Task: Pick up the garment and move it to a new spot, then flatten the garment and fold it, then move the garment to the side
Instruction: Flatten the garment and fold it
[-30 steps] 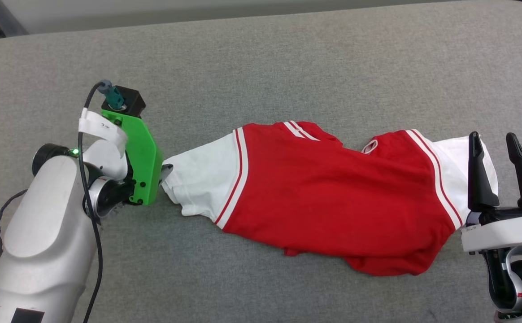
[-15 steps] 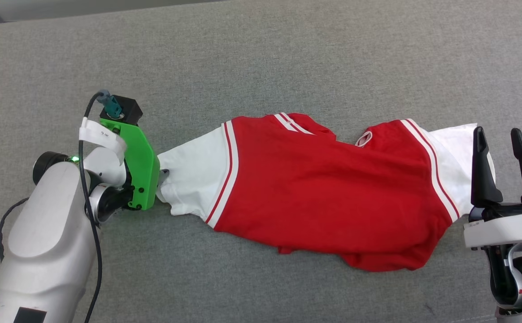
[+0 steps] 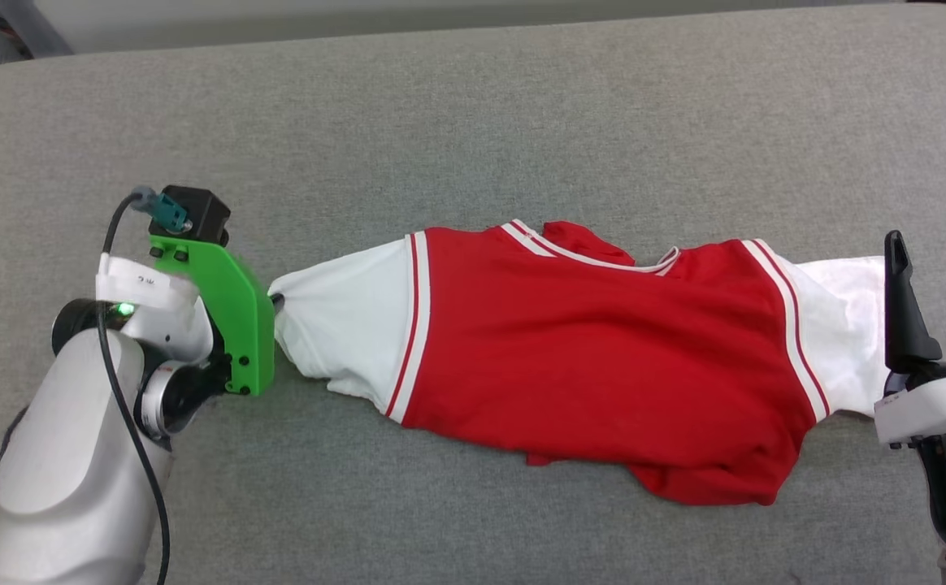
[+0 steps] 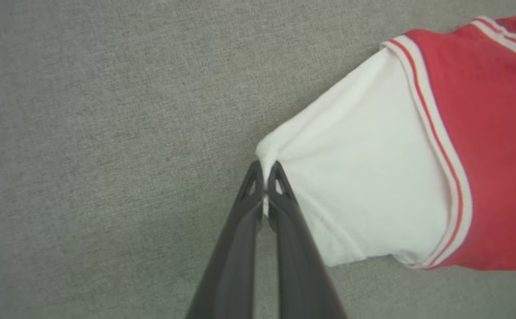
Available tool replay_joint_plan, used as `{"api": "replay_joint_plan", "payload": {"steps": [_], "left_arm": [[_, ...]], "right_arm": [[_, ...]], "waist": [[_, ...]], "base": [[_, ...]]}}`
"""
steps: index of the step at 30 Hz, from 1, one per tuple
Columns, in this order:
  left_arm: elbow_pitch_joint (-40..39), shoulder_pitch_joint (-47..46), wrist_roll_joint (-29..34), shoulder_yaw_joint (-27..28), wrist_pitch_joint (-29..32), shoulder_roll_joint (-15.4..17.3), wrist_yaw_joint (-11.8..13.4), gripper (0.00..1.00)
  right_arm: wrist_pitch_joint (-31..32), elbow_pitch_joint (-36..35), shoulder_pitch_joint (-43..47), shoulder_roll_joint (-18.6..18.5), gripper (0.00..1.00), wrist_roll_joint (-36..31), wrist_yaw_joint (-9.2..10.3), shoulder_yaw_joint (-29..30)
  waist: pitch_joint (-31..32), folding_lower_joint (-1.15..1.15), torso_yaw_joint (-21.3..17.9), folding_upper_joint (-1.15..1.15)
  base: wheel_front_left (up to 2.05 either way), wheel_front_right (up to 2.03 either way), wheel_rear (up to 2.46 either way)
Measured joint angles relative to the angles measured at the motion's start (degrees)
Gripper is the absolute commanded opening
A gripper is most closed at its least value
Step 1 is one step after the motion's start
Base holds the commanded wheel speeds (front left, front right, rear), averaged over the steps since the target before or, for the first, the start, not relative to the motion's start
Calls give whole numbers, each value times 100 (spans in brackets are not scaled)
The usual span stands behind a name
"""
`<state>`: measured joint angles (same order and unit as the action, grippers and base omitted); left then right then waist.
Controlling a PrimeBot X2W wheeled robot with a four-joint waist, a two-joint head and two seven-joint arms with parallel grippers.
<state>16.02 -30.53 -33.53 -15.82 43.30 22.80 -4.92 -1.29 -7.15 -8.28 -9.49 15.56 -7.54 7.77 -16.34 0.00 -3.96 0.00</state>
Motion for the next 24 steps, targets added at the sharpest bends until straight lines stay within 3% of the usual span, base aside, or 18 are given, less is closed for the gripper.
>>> {"api": "replay_joint_plan", "payload": {"steps": [4,12,17,24], "left_arm": [[-661,504,-131,151,-99,53,142,0],[-2299,1606,-178,265,-190,55,609,0],[-2937,1936,-175,187,-190,36,725,0],[-3362,1979,-108,151,-164,48,777,0]], "right_arm": [[799,137,-21,-180,100,83,0,83],[3300,615,-738,-610,100,25,0,381],[4788,1092,-1157,-768,100,-31,1,565],[5646,1614,-1831,-995,100,-152,1,750]], "waist": [[154,0,105,0],[238,0,304,0],[134,0,433,0],[-139,0,605,0]], "base": [[0,0,0],[0,0,0],[0,0,0],[0,0,0]]}}
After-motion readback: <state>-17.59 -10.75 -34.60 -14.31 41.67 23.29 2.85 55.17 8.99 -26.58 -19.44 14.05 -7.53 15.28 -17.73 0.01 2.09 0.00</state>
